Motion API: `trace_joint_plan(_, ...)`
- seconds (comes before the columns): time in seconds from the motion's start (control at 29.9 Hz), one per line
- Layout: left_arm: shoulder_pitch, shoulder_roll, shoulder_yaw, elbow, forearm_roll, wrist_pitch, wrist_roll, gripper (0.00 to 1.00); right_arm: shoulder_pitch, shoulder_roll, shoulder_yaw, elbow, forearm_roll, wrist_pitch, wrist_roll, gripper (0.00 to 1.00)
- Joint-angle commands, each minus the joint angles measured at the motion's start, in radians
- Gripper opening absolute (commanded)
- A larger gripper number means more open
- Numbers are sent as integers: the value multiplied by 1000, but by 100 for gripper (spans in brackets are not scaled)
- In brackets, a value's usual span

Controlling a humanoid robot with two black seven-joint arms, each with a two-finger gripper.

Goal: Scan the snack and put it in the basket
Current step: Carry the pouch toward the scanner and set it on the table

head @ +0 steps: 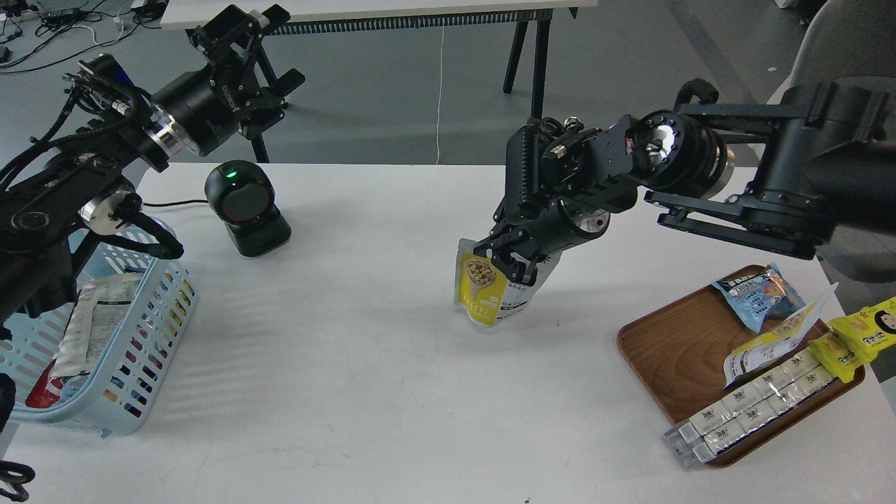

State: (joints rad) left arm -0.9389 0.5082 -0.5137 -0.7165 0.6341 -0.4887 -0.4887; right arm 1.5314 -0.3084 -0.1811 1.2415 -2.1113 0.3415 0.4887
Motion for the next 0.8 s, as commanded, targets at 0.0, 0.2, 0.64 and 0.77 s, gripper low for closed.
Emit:
trace_joint_plan(0.0,0,3,1,0,-1,0,0,100,26,61,-4,-14,34,4,0,0)
trace_joint_plan(0.2,0,3,1,2,-1,0,0,100,53,118,-9,-11,56,25,0,0)
trace_joint_plan(0.64,2,0,0,2,-1,0,0,100,46,147,-64,-4,63,25,0,1)
trace_joint_plan(0.77,2,0,1,0,-1,0,0,100,47,149,-61,21,74,25,0,25)
